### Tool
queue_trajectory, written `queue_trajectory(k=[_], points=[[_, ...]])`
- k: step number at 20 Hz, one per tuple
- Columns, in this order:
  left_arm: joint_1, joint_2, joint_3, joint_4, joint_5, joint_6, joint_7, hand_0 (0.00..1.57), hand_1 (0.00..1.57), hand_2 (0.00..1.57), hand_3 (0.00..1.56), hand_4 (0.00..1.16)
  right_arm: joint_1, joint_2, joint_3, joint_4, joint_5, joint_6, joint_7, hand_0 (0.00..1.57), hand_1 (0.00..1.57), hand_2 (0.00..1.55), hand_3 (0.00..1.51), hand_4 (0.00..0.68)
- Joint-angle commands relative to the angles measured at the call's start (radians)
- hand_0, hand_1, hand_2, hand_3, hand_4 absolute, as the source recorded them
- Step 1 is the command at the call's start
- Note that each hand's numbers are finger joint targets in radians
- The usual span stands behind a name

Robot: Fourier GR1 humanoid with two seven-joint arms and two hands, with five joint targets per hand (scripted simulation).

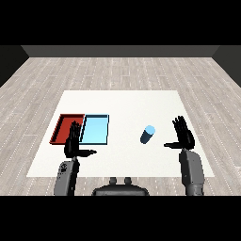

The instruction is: Pick the blue can and put it in the blue box

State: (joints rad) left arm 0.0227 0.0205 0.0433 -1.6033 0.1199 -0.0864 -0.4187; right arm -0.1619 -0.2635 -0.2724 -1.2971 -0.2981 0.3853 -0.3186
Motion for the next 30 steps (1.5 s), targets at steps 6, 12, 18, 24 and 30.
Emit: queue_trajectory(k=[6, 12, 18, 24, 30], points=[[0.007, -0.006, -0.012, 0.066, 0.001, -0.028, -0.064, 0.0, 0.0, 0.0, 0.0, 0.0, -0.021, -0.012, -0.013, 0.111, -0.025, 0.036, 0.017, 0.0, 0.0, 0.0, 0.0, 0.0], [-0.07, 0.016, 0.022, 0.101, 0.022, -0.009, -0.041, 0.0, 0.0, 0.0, 0.0, 0.0, -0.089, 0.028, 0.023, 0.227, 0.017, -0.005, -0.016, 0.0, 0.0, 0.0, 0.0, 0.0], [-0.02, -0.006, 0.006, 0.079, 0.017, 0.0, -0.07, 0.0, 0.0, 0.0, 0.0, 0.0, -0.18, 0.033, 0.016, 0.294, -0.013, -0.041, 0.037, 0.0, 0.0, 0.0, 0.0, 0.0], [-0.033, 0.024, 0.045, 0.068, 0.057, -0.02, -0.04, 0.0, 0.0, 0.0, 0.0, 0.0, -0.121, 0.082, 0.051, 0.321, 0.027, -0.061, -0.051, 0.0, 0.0, 0.0, 0.0, 0.0], [0.018, 0.017, 0.013, -0.074, 0.056, 0.005, 0.048, 0.0, 0.0, 0.0, 0.0, 0.0, -0.216, 0.082, 0.064, 0.43, 0.038, -0.063, -0.049, 0.0, 0.0, 0.0, 0.0, 0.0]])
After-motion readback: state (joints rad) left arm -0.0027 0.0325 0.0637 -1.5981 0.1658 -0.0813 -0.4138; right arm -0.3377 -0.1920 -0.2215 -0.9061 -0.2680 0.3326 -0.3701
